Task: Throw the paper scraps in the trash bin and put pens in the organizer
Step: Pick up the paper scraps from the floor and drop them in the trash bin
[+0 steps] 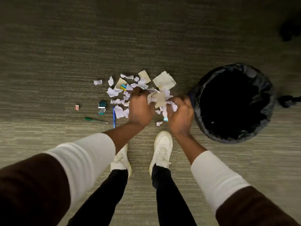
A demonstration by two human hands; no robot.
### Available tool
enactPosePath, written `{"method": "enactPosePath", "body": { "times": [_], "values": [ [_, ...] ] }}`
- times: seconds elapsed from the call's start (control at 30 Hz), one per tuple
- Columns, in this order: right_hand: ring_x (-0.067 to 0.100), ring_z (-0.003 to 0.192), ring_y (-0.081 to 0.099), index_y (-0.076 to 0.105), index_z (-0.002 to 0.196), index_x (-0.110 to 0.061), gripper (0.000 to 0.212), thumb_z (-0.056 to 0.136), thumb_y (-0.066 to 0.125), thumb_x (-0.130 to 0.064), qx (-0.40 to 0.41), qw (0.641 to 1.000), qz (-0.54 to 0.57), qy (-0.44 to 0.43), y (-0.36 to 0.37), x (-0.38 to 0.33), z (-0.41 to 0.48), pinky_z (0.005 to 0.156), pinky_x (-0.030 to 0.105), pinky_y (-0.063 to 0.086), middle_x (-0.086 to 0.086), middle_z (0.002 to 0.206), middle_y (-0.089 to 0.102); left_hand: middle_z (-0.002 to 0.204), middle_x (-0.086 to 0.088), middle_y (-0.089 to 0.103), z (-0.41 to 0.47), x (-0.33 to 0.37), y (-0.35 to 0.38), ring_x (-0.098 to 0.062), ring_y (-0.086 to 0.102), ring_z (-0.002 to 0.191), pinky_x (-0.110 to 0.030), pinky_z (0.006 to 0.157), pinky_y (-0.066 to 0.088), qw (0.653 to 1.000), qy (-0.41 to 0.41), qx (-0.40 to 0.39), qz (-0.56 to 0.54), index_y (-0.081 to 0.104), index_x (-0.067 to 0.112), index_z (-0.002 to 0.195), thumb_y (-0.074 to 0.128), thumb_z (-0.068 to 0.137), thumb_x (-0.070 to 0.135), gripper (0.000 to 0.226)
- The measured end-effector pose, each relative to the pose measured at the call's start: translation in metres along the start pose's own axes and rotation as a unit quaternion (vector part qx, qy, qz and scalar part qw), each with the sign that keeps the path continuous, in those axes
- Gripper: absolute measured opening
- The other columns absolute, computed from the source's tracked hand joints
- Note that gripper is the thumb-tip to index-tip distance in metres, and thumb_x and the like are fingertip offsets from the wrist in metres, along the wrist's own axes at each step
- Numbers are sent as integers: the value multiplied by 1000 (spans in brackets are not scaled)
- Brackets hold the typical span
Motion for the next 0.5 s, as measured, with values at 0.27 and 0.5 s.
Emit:
{"method": "enactPosePath", "body": {
  "times": [0.27,0.5],
  "values": [
    [13,90,62,78,101,-11,16,85,78,-10,131,990,26,41,-118,32,-15,83,14,40,7,104,67,121,-8,56,-41,115,-2,-27,60,115,-34,102,48,989,64,36,-127,68,12,120,75,87,21,34],
    [38,99,63,75,110,-13,25,86,73,-20,130,985,-48,100,-153,90,11,81,36,42,22,107,68,124,-15,55,-43,187,40,-36,56,118,-42,103,48,984,103,-7,-143,67,11,126,73,89,20,38]
  ]
}}
Point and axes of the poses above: each hand's wrist, its own z-axis towards the middle knuckle, its own y-axis out of the palm, x = y × z, the point moved 2 cm from there along z, towards the middle knuckle
